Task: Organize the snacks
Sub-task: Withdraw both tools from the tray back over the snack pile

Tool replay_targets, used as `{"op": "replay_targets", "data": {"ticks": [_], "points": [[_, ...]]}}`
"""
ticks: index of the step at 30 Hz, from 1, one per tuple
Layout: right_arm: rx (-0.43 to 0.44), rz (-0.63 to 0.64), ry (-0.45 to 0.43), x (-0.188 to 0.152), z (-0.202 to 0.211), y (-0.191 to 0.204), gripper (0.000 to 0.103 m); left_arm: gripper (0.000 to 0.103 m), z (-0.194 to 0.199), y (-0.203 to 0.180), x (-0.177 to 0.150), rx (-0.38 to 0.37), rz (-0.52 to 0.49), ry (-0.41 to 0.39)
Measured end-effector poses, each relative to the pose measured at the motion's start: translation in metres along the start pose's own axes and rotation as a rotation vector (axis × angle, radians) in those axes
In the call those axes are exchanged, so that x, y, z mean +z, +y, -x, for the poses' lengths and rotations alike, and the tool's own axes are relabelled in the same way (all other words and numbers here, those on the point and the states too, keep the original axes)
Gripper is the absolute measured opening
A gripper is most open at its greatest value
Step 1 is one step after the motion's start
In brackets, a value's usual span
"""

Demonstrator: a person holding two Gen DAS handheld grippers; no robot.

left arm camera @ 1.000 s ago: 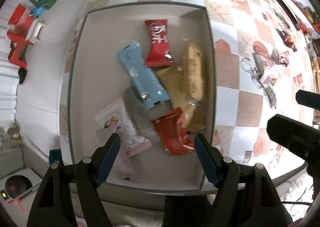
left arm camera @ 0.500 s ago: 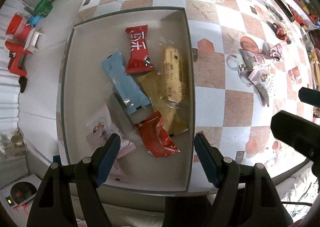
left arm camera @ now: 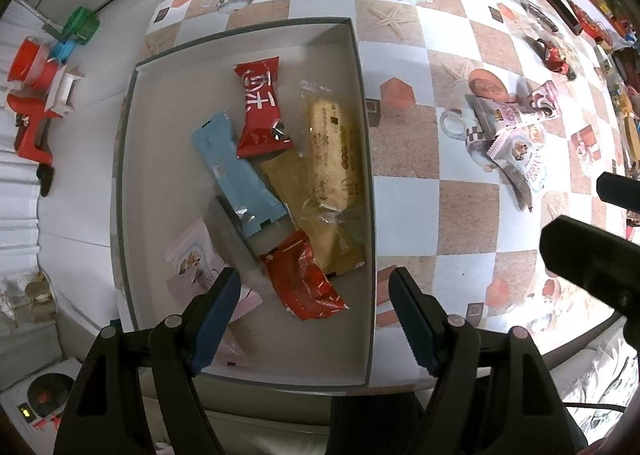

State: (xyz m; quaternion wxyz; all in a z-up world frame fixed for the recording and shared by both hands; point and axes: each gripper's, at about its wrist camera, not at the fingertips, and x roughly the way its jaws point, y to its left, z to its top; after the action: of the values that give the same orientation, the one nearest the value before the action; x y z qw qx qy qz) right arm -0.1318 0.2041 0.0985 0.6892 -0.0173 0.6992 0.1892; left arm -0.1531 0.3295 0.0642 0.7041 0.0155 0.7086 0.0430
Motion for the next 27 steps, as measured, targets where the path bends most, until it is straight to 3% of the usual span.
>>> {"op": "replay_targets", "data": {"ticks": [27], "points": [[-0.027, -0.005, -0.029, 0.0014, 0.0023, -0.0061, 0.103, 0.08, -0.0021, 0.0049, -0.0027, -0.01, -0.006, 0.006]]}}
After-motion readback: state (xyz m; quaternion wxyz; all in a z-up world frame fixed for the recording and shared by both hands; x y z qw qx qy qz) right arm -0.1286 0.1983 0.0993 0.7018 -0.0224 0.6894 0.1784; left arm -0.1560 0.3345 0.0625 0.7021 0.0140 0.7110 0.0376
